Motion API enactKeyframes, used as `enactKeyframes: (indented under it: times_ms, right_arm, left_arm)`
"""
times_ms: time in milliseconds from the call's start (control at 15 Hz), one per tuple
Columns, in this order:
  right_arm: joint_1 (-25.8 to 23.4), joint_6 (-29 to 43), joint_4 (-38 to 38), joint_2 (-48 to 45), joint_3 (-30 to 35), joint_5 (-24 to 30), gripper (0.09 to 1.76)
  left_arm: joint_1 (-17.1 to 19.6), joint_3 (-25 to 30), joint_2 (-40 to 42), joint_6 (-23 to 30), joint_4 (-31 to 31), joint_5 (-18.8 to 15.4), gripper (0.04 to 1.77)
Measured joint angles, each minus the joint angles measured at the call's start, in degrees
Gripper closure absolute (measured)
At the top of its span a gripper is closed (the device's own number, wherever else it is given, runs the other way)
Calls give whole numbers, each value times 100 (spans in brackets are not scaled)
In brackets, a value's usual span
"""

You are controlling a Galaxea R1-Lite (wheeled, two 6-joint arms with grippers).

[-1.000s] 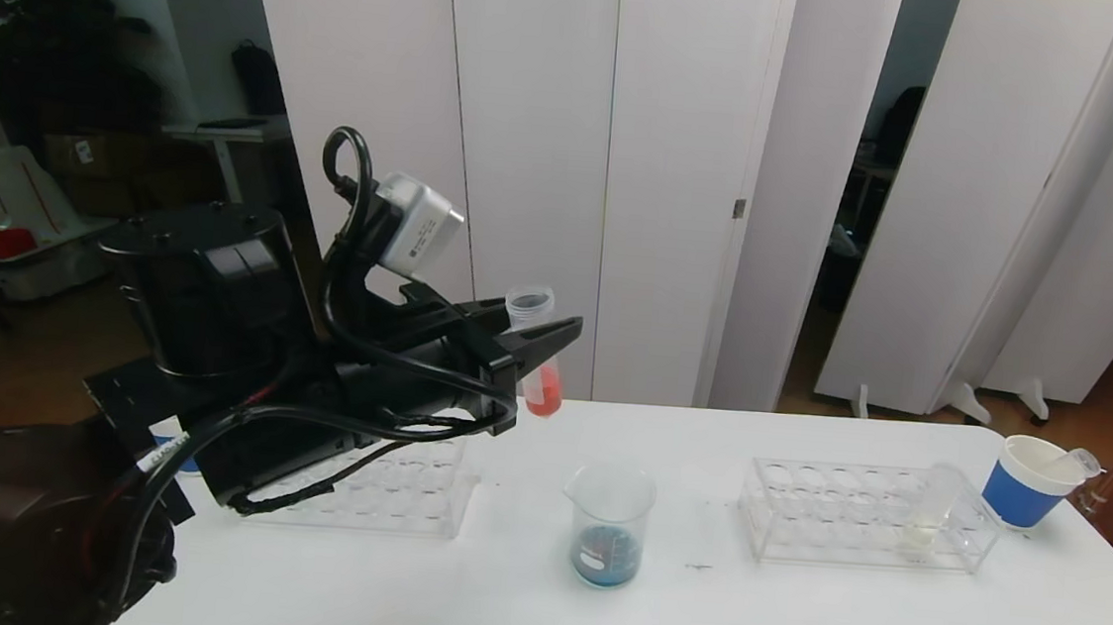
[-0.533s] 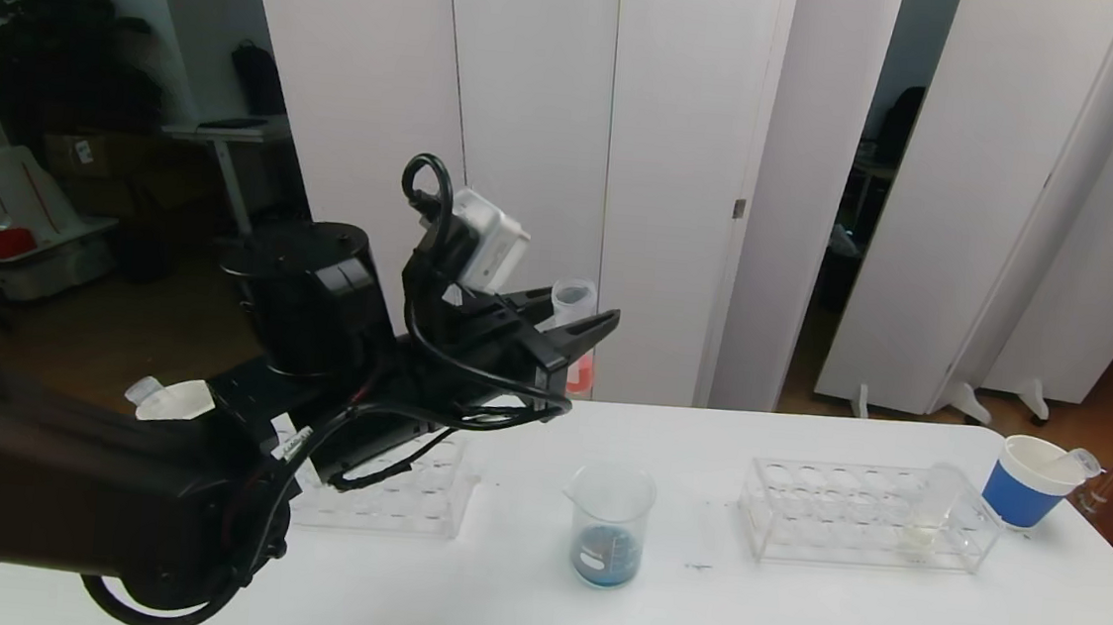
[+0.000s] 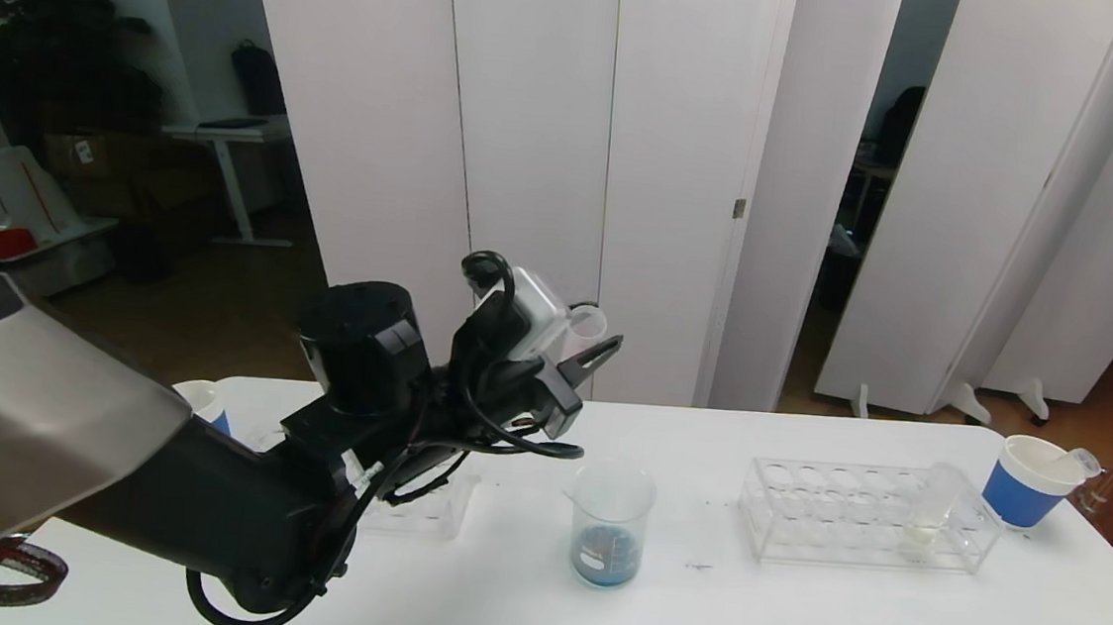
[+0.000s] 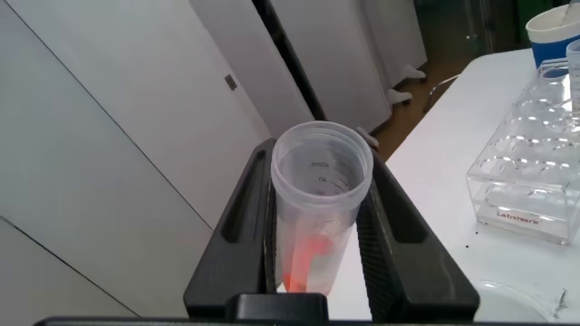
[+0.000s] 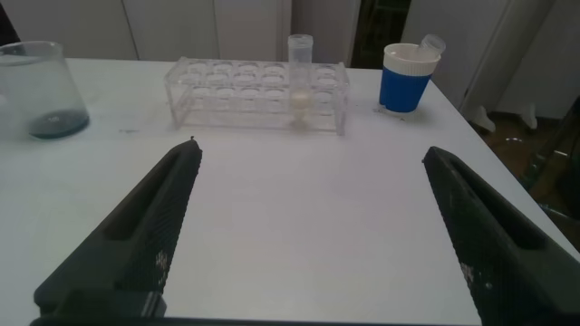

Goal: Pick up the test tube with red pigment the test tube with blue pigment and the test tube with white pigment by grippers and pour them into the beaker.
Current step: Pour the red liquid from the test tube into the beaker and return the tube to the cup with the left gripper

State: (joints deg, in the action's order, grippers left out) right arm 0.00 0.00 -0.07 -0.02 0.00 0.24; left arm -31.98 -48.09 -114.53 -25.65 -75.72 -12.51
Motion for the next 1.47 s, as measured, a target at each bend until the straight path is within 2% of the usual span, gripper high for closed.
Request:
enactKeyframes:
  times_ms: [200,400,733,933,1067,1200,1467]
  right_arm:
    - [0,0,0,0,0,0,10]
    - [0,2,0,0,0,-2,10]
    - [0,0,0,0,0,-2,10]
    - [0,0,0,0,0,-2,10]
    - [0,0,0,0,0,-2,10]
    - [0,0,0,0,0,0,10]
    - [0,0,0,0,0,0,10]
  left_arm:
    - [102,151,-217,-519,-540,-121,122]
    - [221,262,-422,-657,-1093,-877,122]
    - [486,204,-813,-1508,-1378,-1557,122]
    - [566,79,-1008,-2225,-1375,-1621,122]
    - [580,44,-1078,-2467,-1375,-1685,122]
    - [623,60,-1119,-2611,-1373,-1969,122]
    - [675,46,-1150,-3389,-1375,-2015,122]
